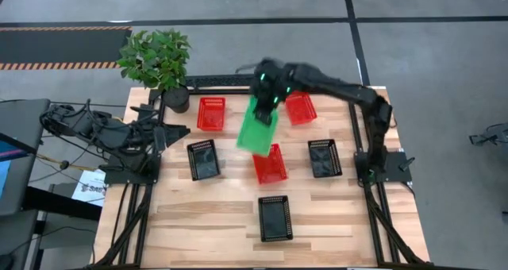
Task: Stack baskets by color
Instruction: Stack the bottom green bin on the stacked green bins
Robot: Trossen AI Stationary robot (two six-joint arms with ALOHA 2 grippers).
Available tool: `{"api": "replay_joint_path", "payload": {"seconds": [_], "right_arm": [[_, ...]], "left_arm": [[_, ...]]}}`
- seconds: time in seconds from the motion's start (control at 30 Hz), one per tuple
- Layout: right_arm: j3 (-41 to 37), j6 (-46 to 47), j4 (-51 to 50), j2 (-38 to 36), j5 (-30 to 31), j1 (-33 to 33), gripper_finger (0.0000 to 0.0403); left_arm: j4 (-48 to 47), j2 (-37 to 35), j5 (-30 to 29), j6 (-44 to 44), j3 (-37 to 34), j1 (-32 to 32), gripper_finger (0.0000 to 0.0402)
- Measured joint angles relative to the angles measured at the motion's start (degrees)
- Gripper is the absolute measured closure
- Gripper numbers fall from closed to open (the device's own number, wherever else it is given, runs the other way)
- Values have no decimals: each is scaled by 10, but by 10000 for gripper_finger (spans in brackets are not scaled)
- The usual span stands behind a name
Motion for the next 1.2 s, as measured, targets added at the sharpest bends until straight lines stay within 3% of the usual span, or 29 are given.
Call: {"api": "replay_joint_path", "payload": {"seconds": [0.2,0.47,0.63,0.9,1.2], "right_arm": [[0,-83,8,9,-63,-103,383],[0,-179,33,42,-94,-167,383],[-2,-214,54,59,-106,-184,371],[0,-311,74,74,-107,-198,392],[0,-319,125,105,-121,-211,368]], "left_arm": [[-2,-4,-4,30,0,0,132],[-4,-17,-10,74,0,0,132],[-2,-29,-39,67,0,1,132],[-2,-32,-96,38,0,18,132],[-2,-32,-132,24,0,45,132]]}}
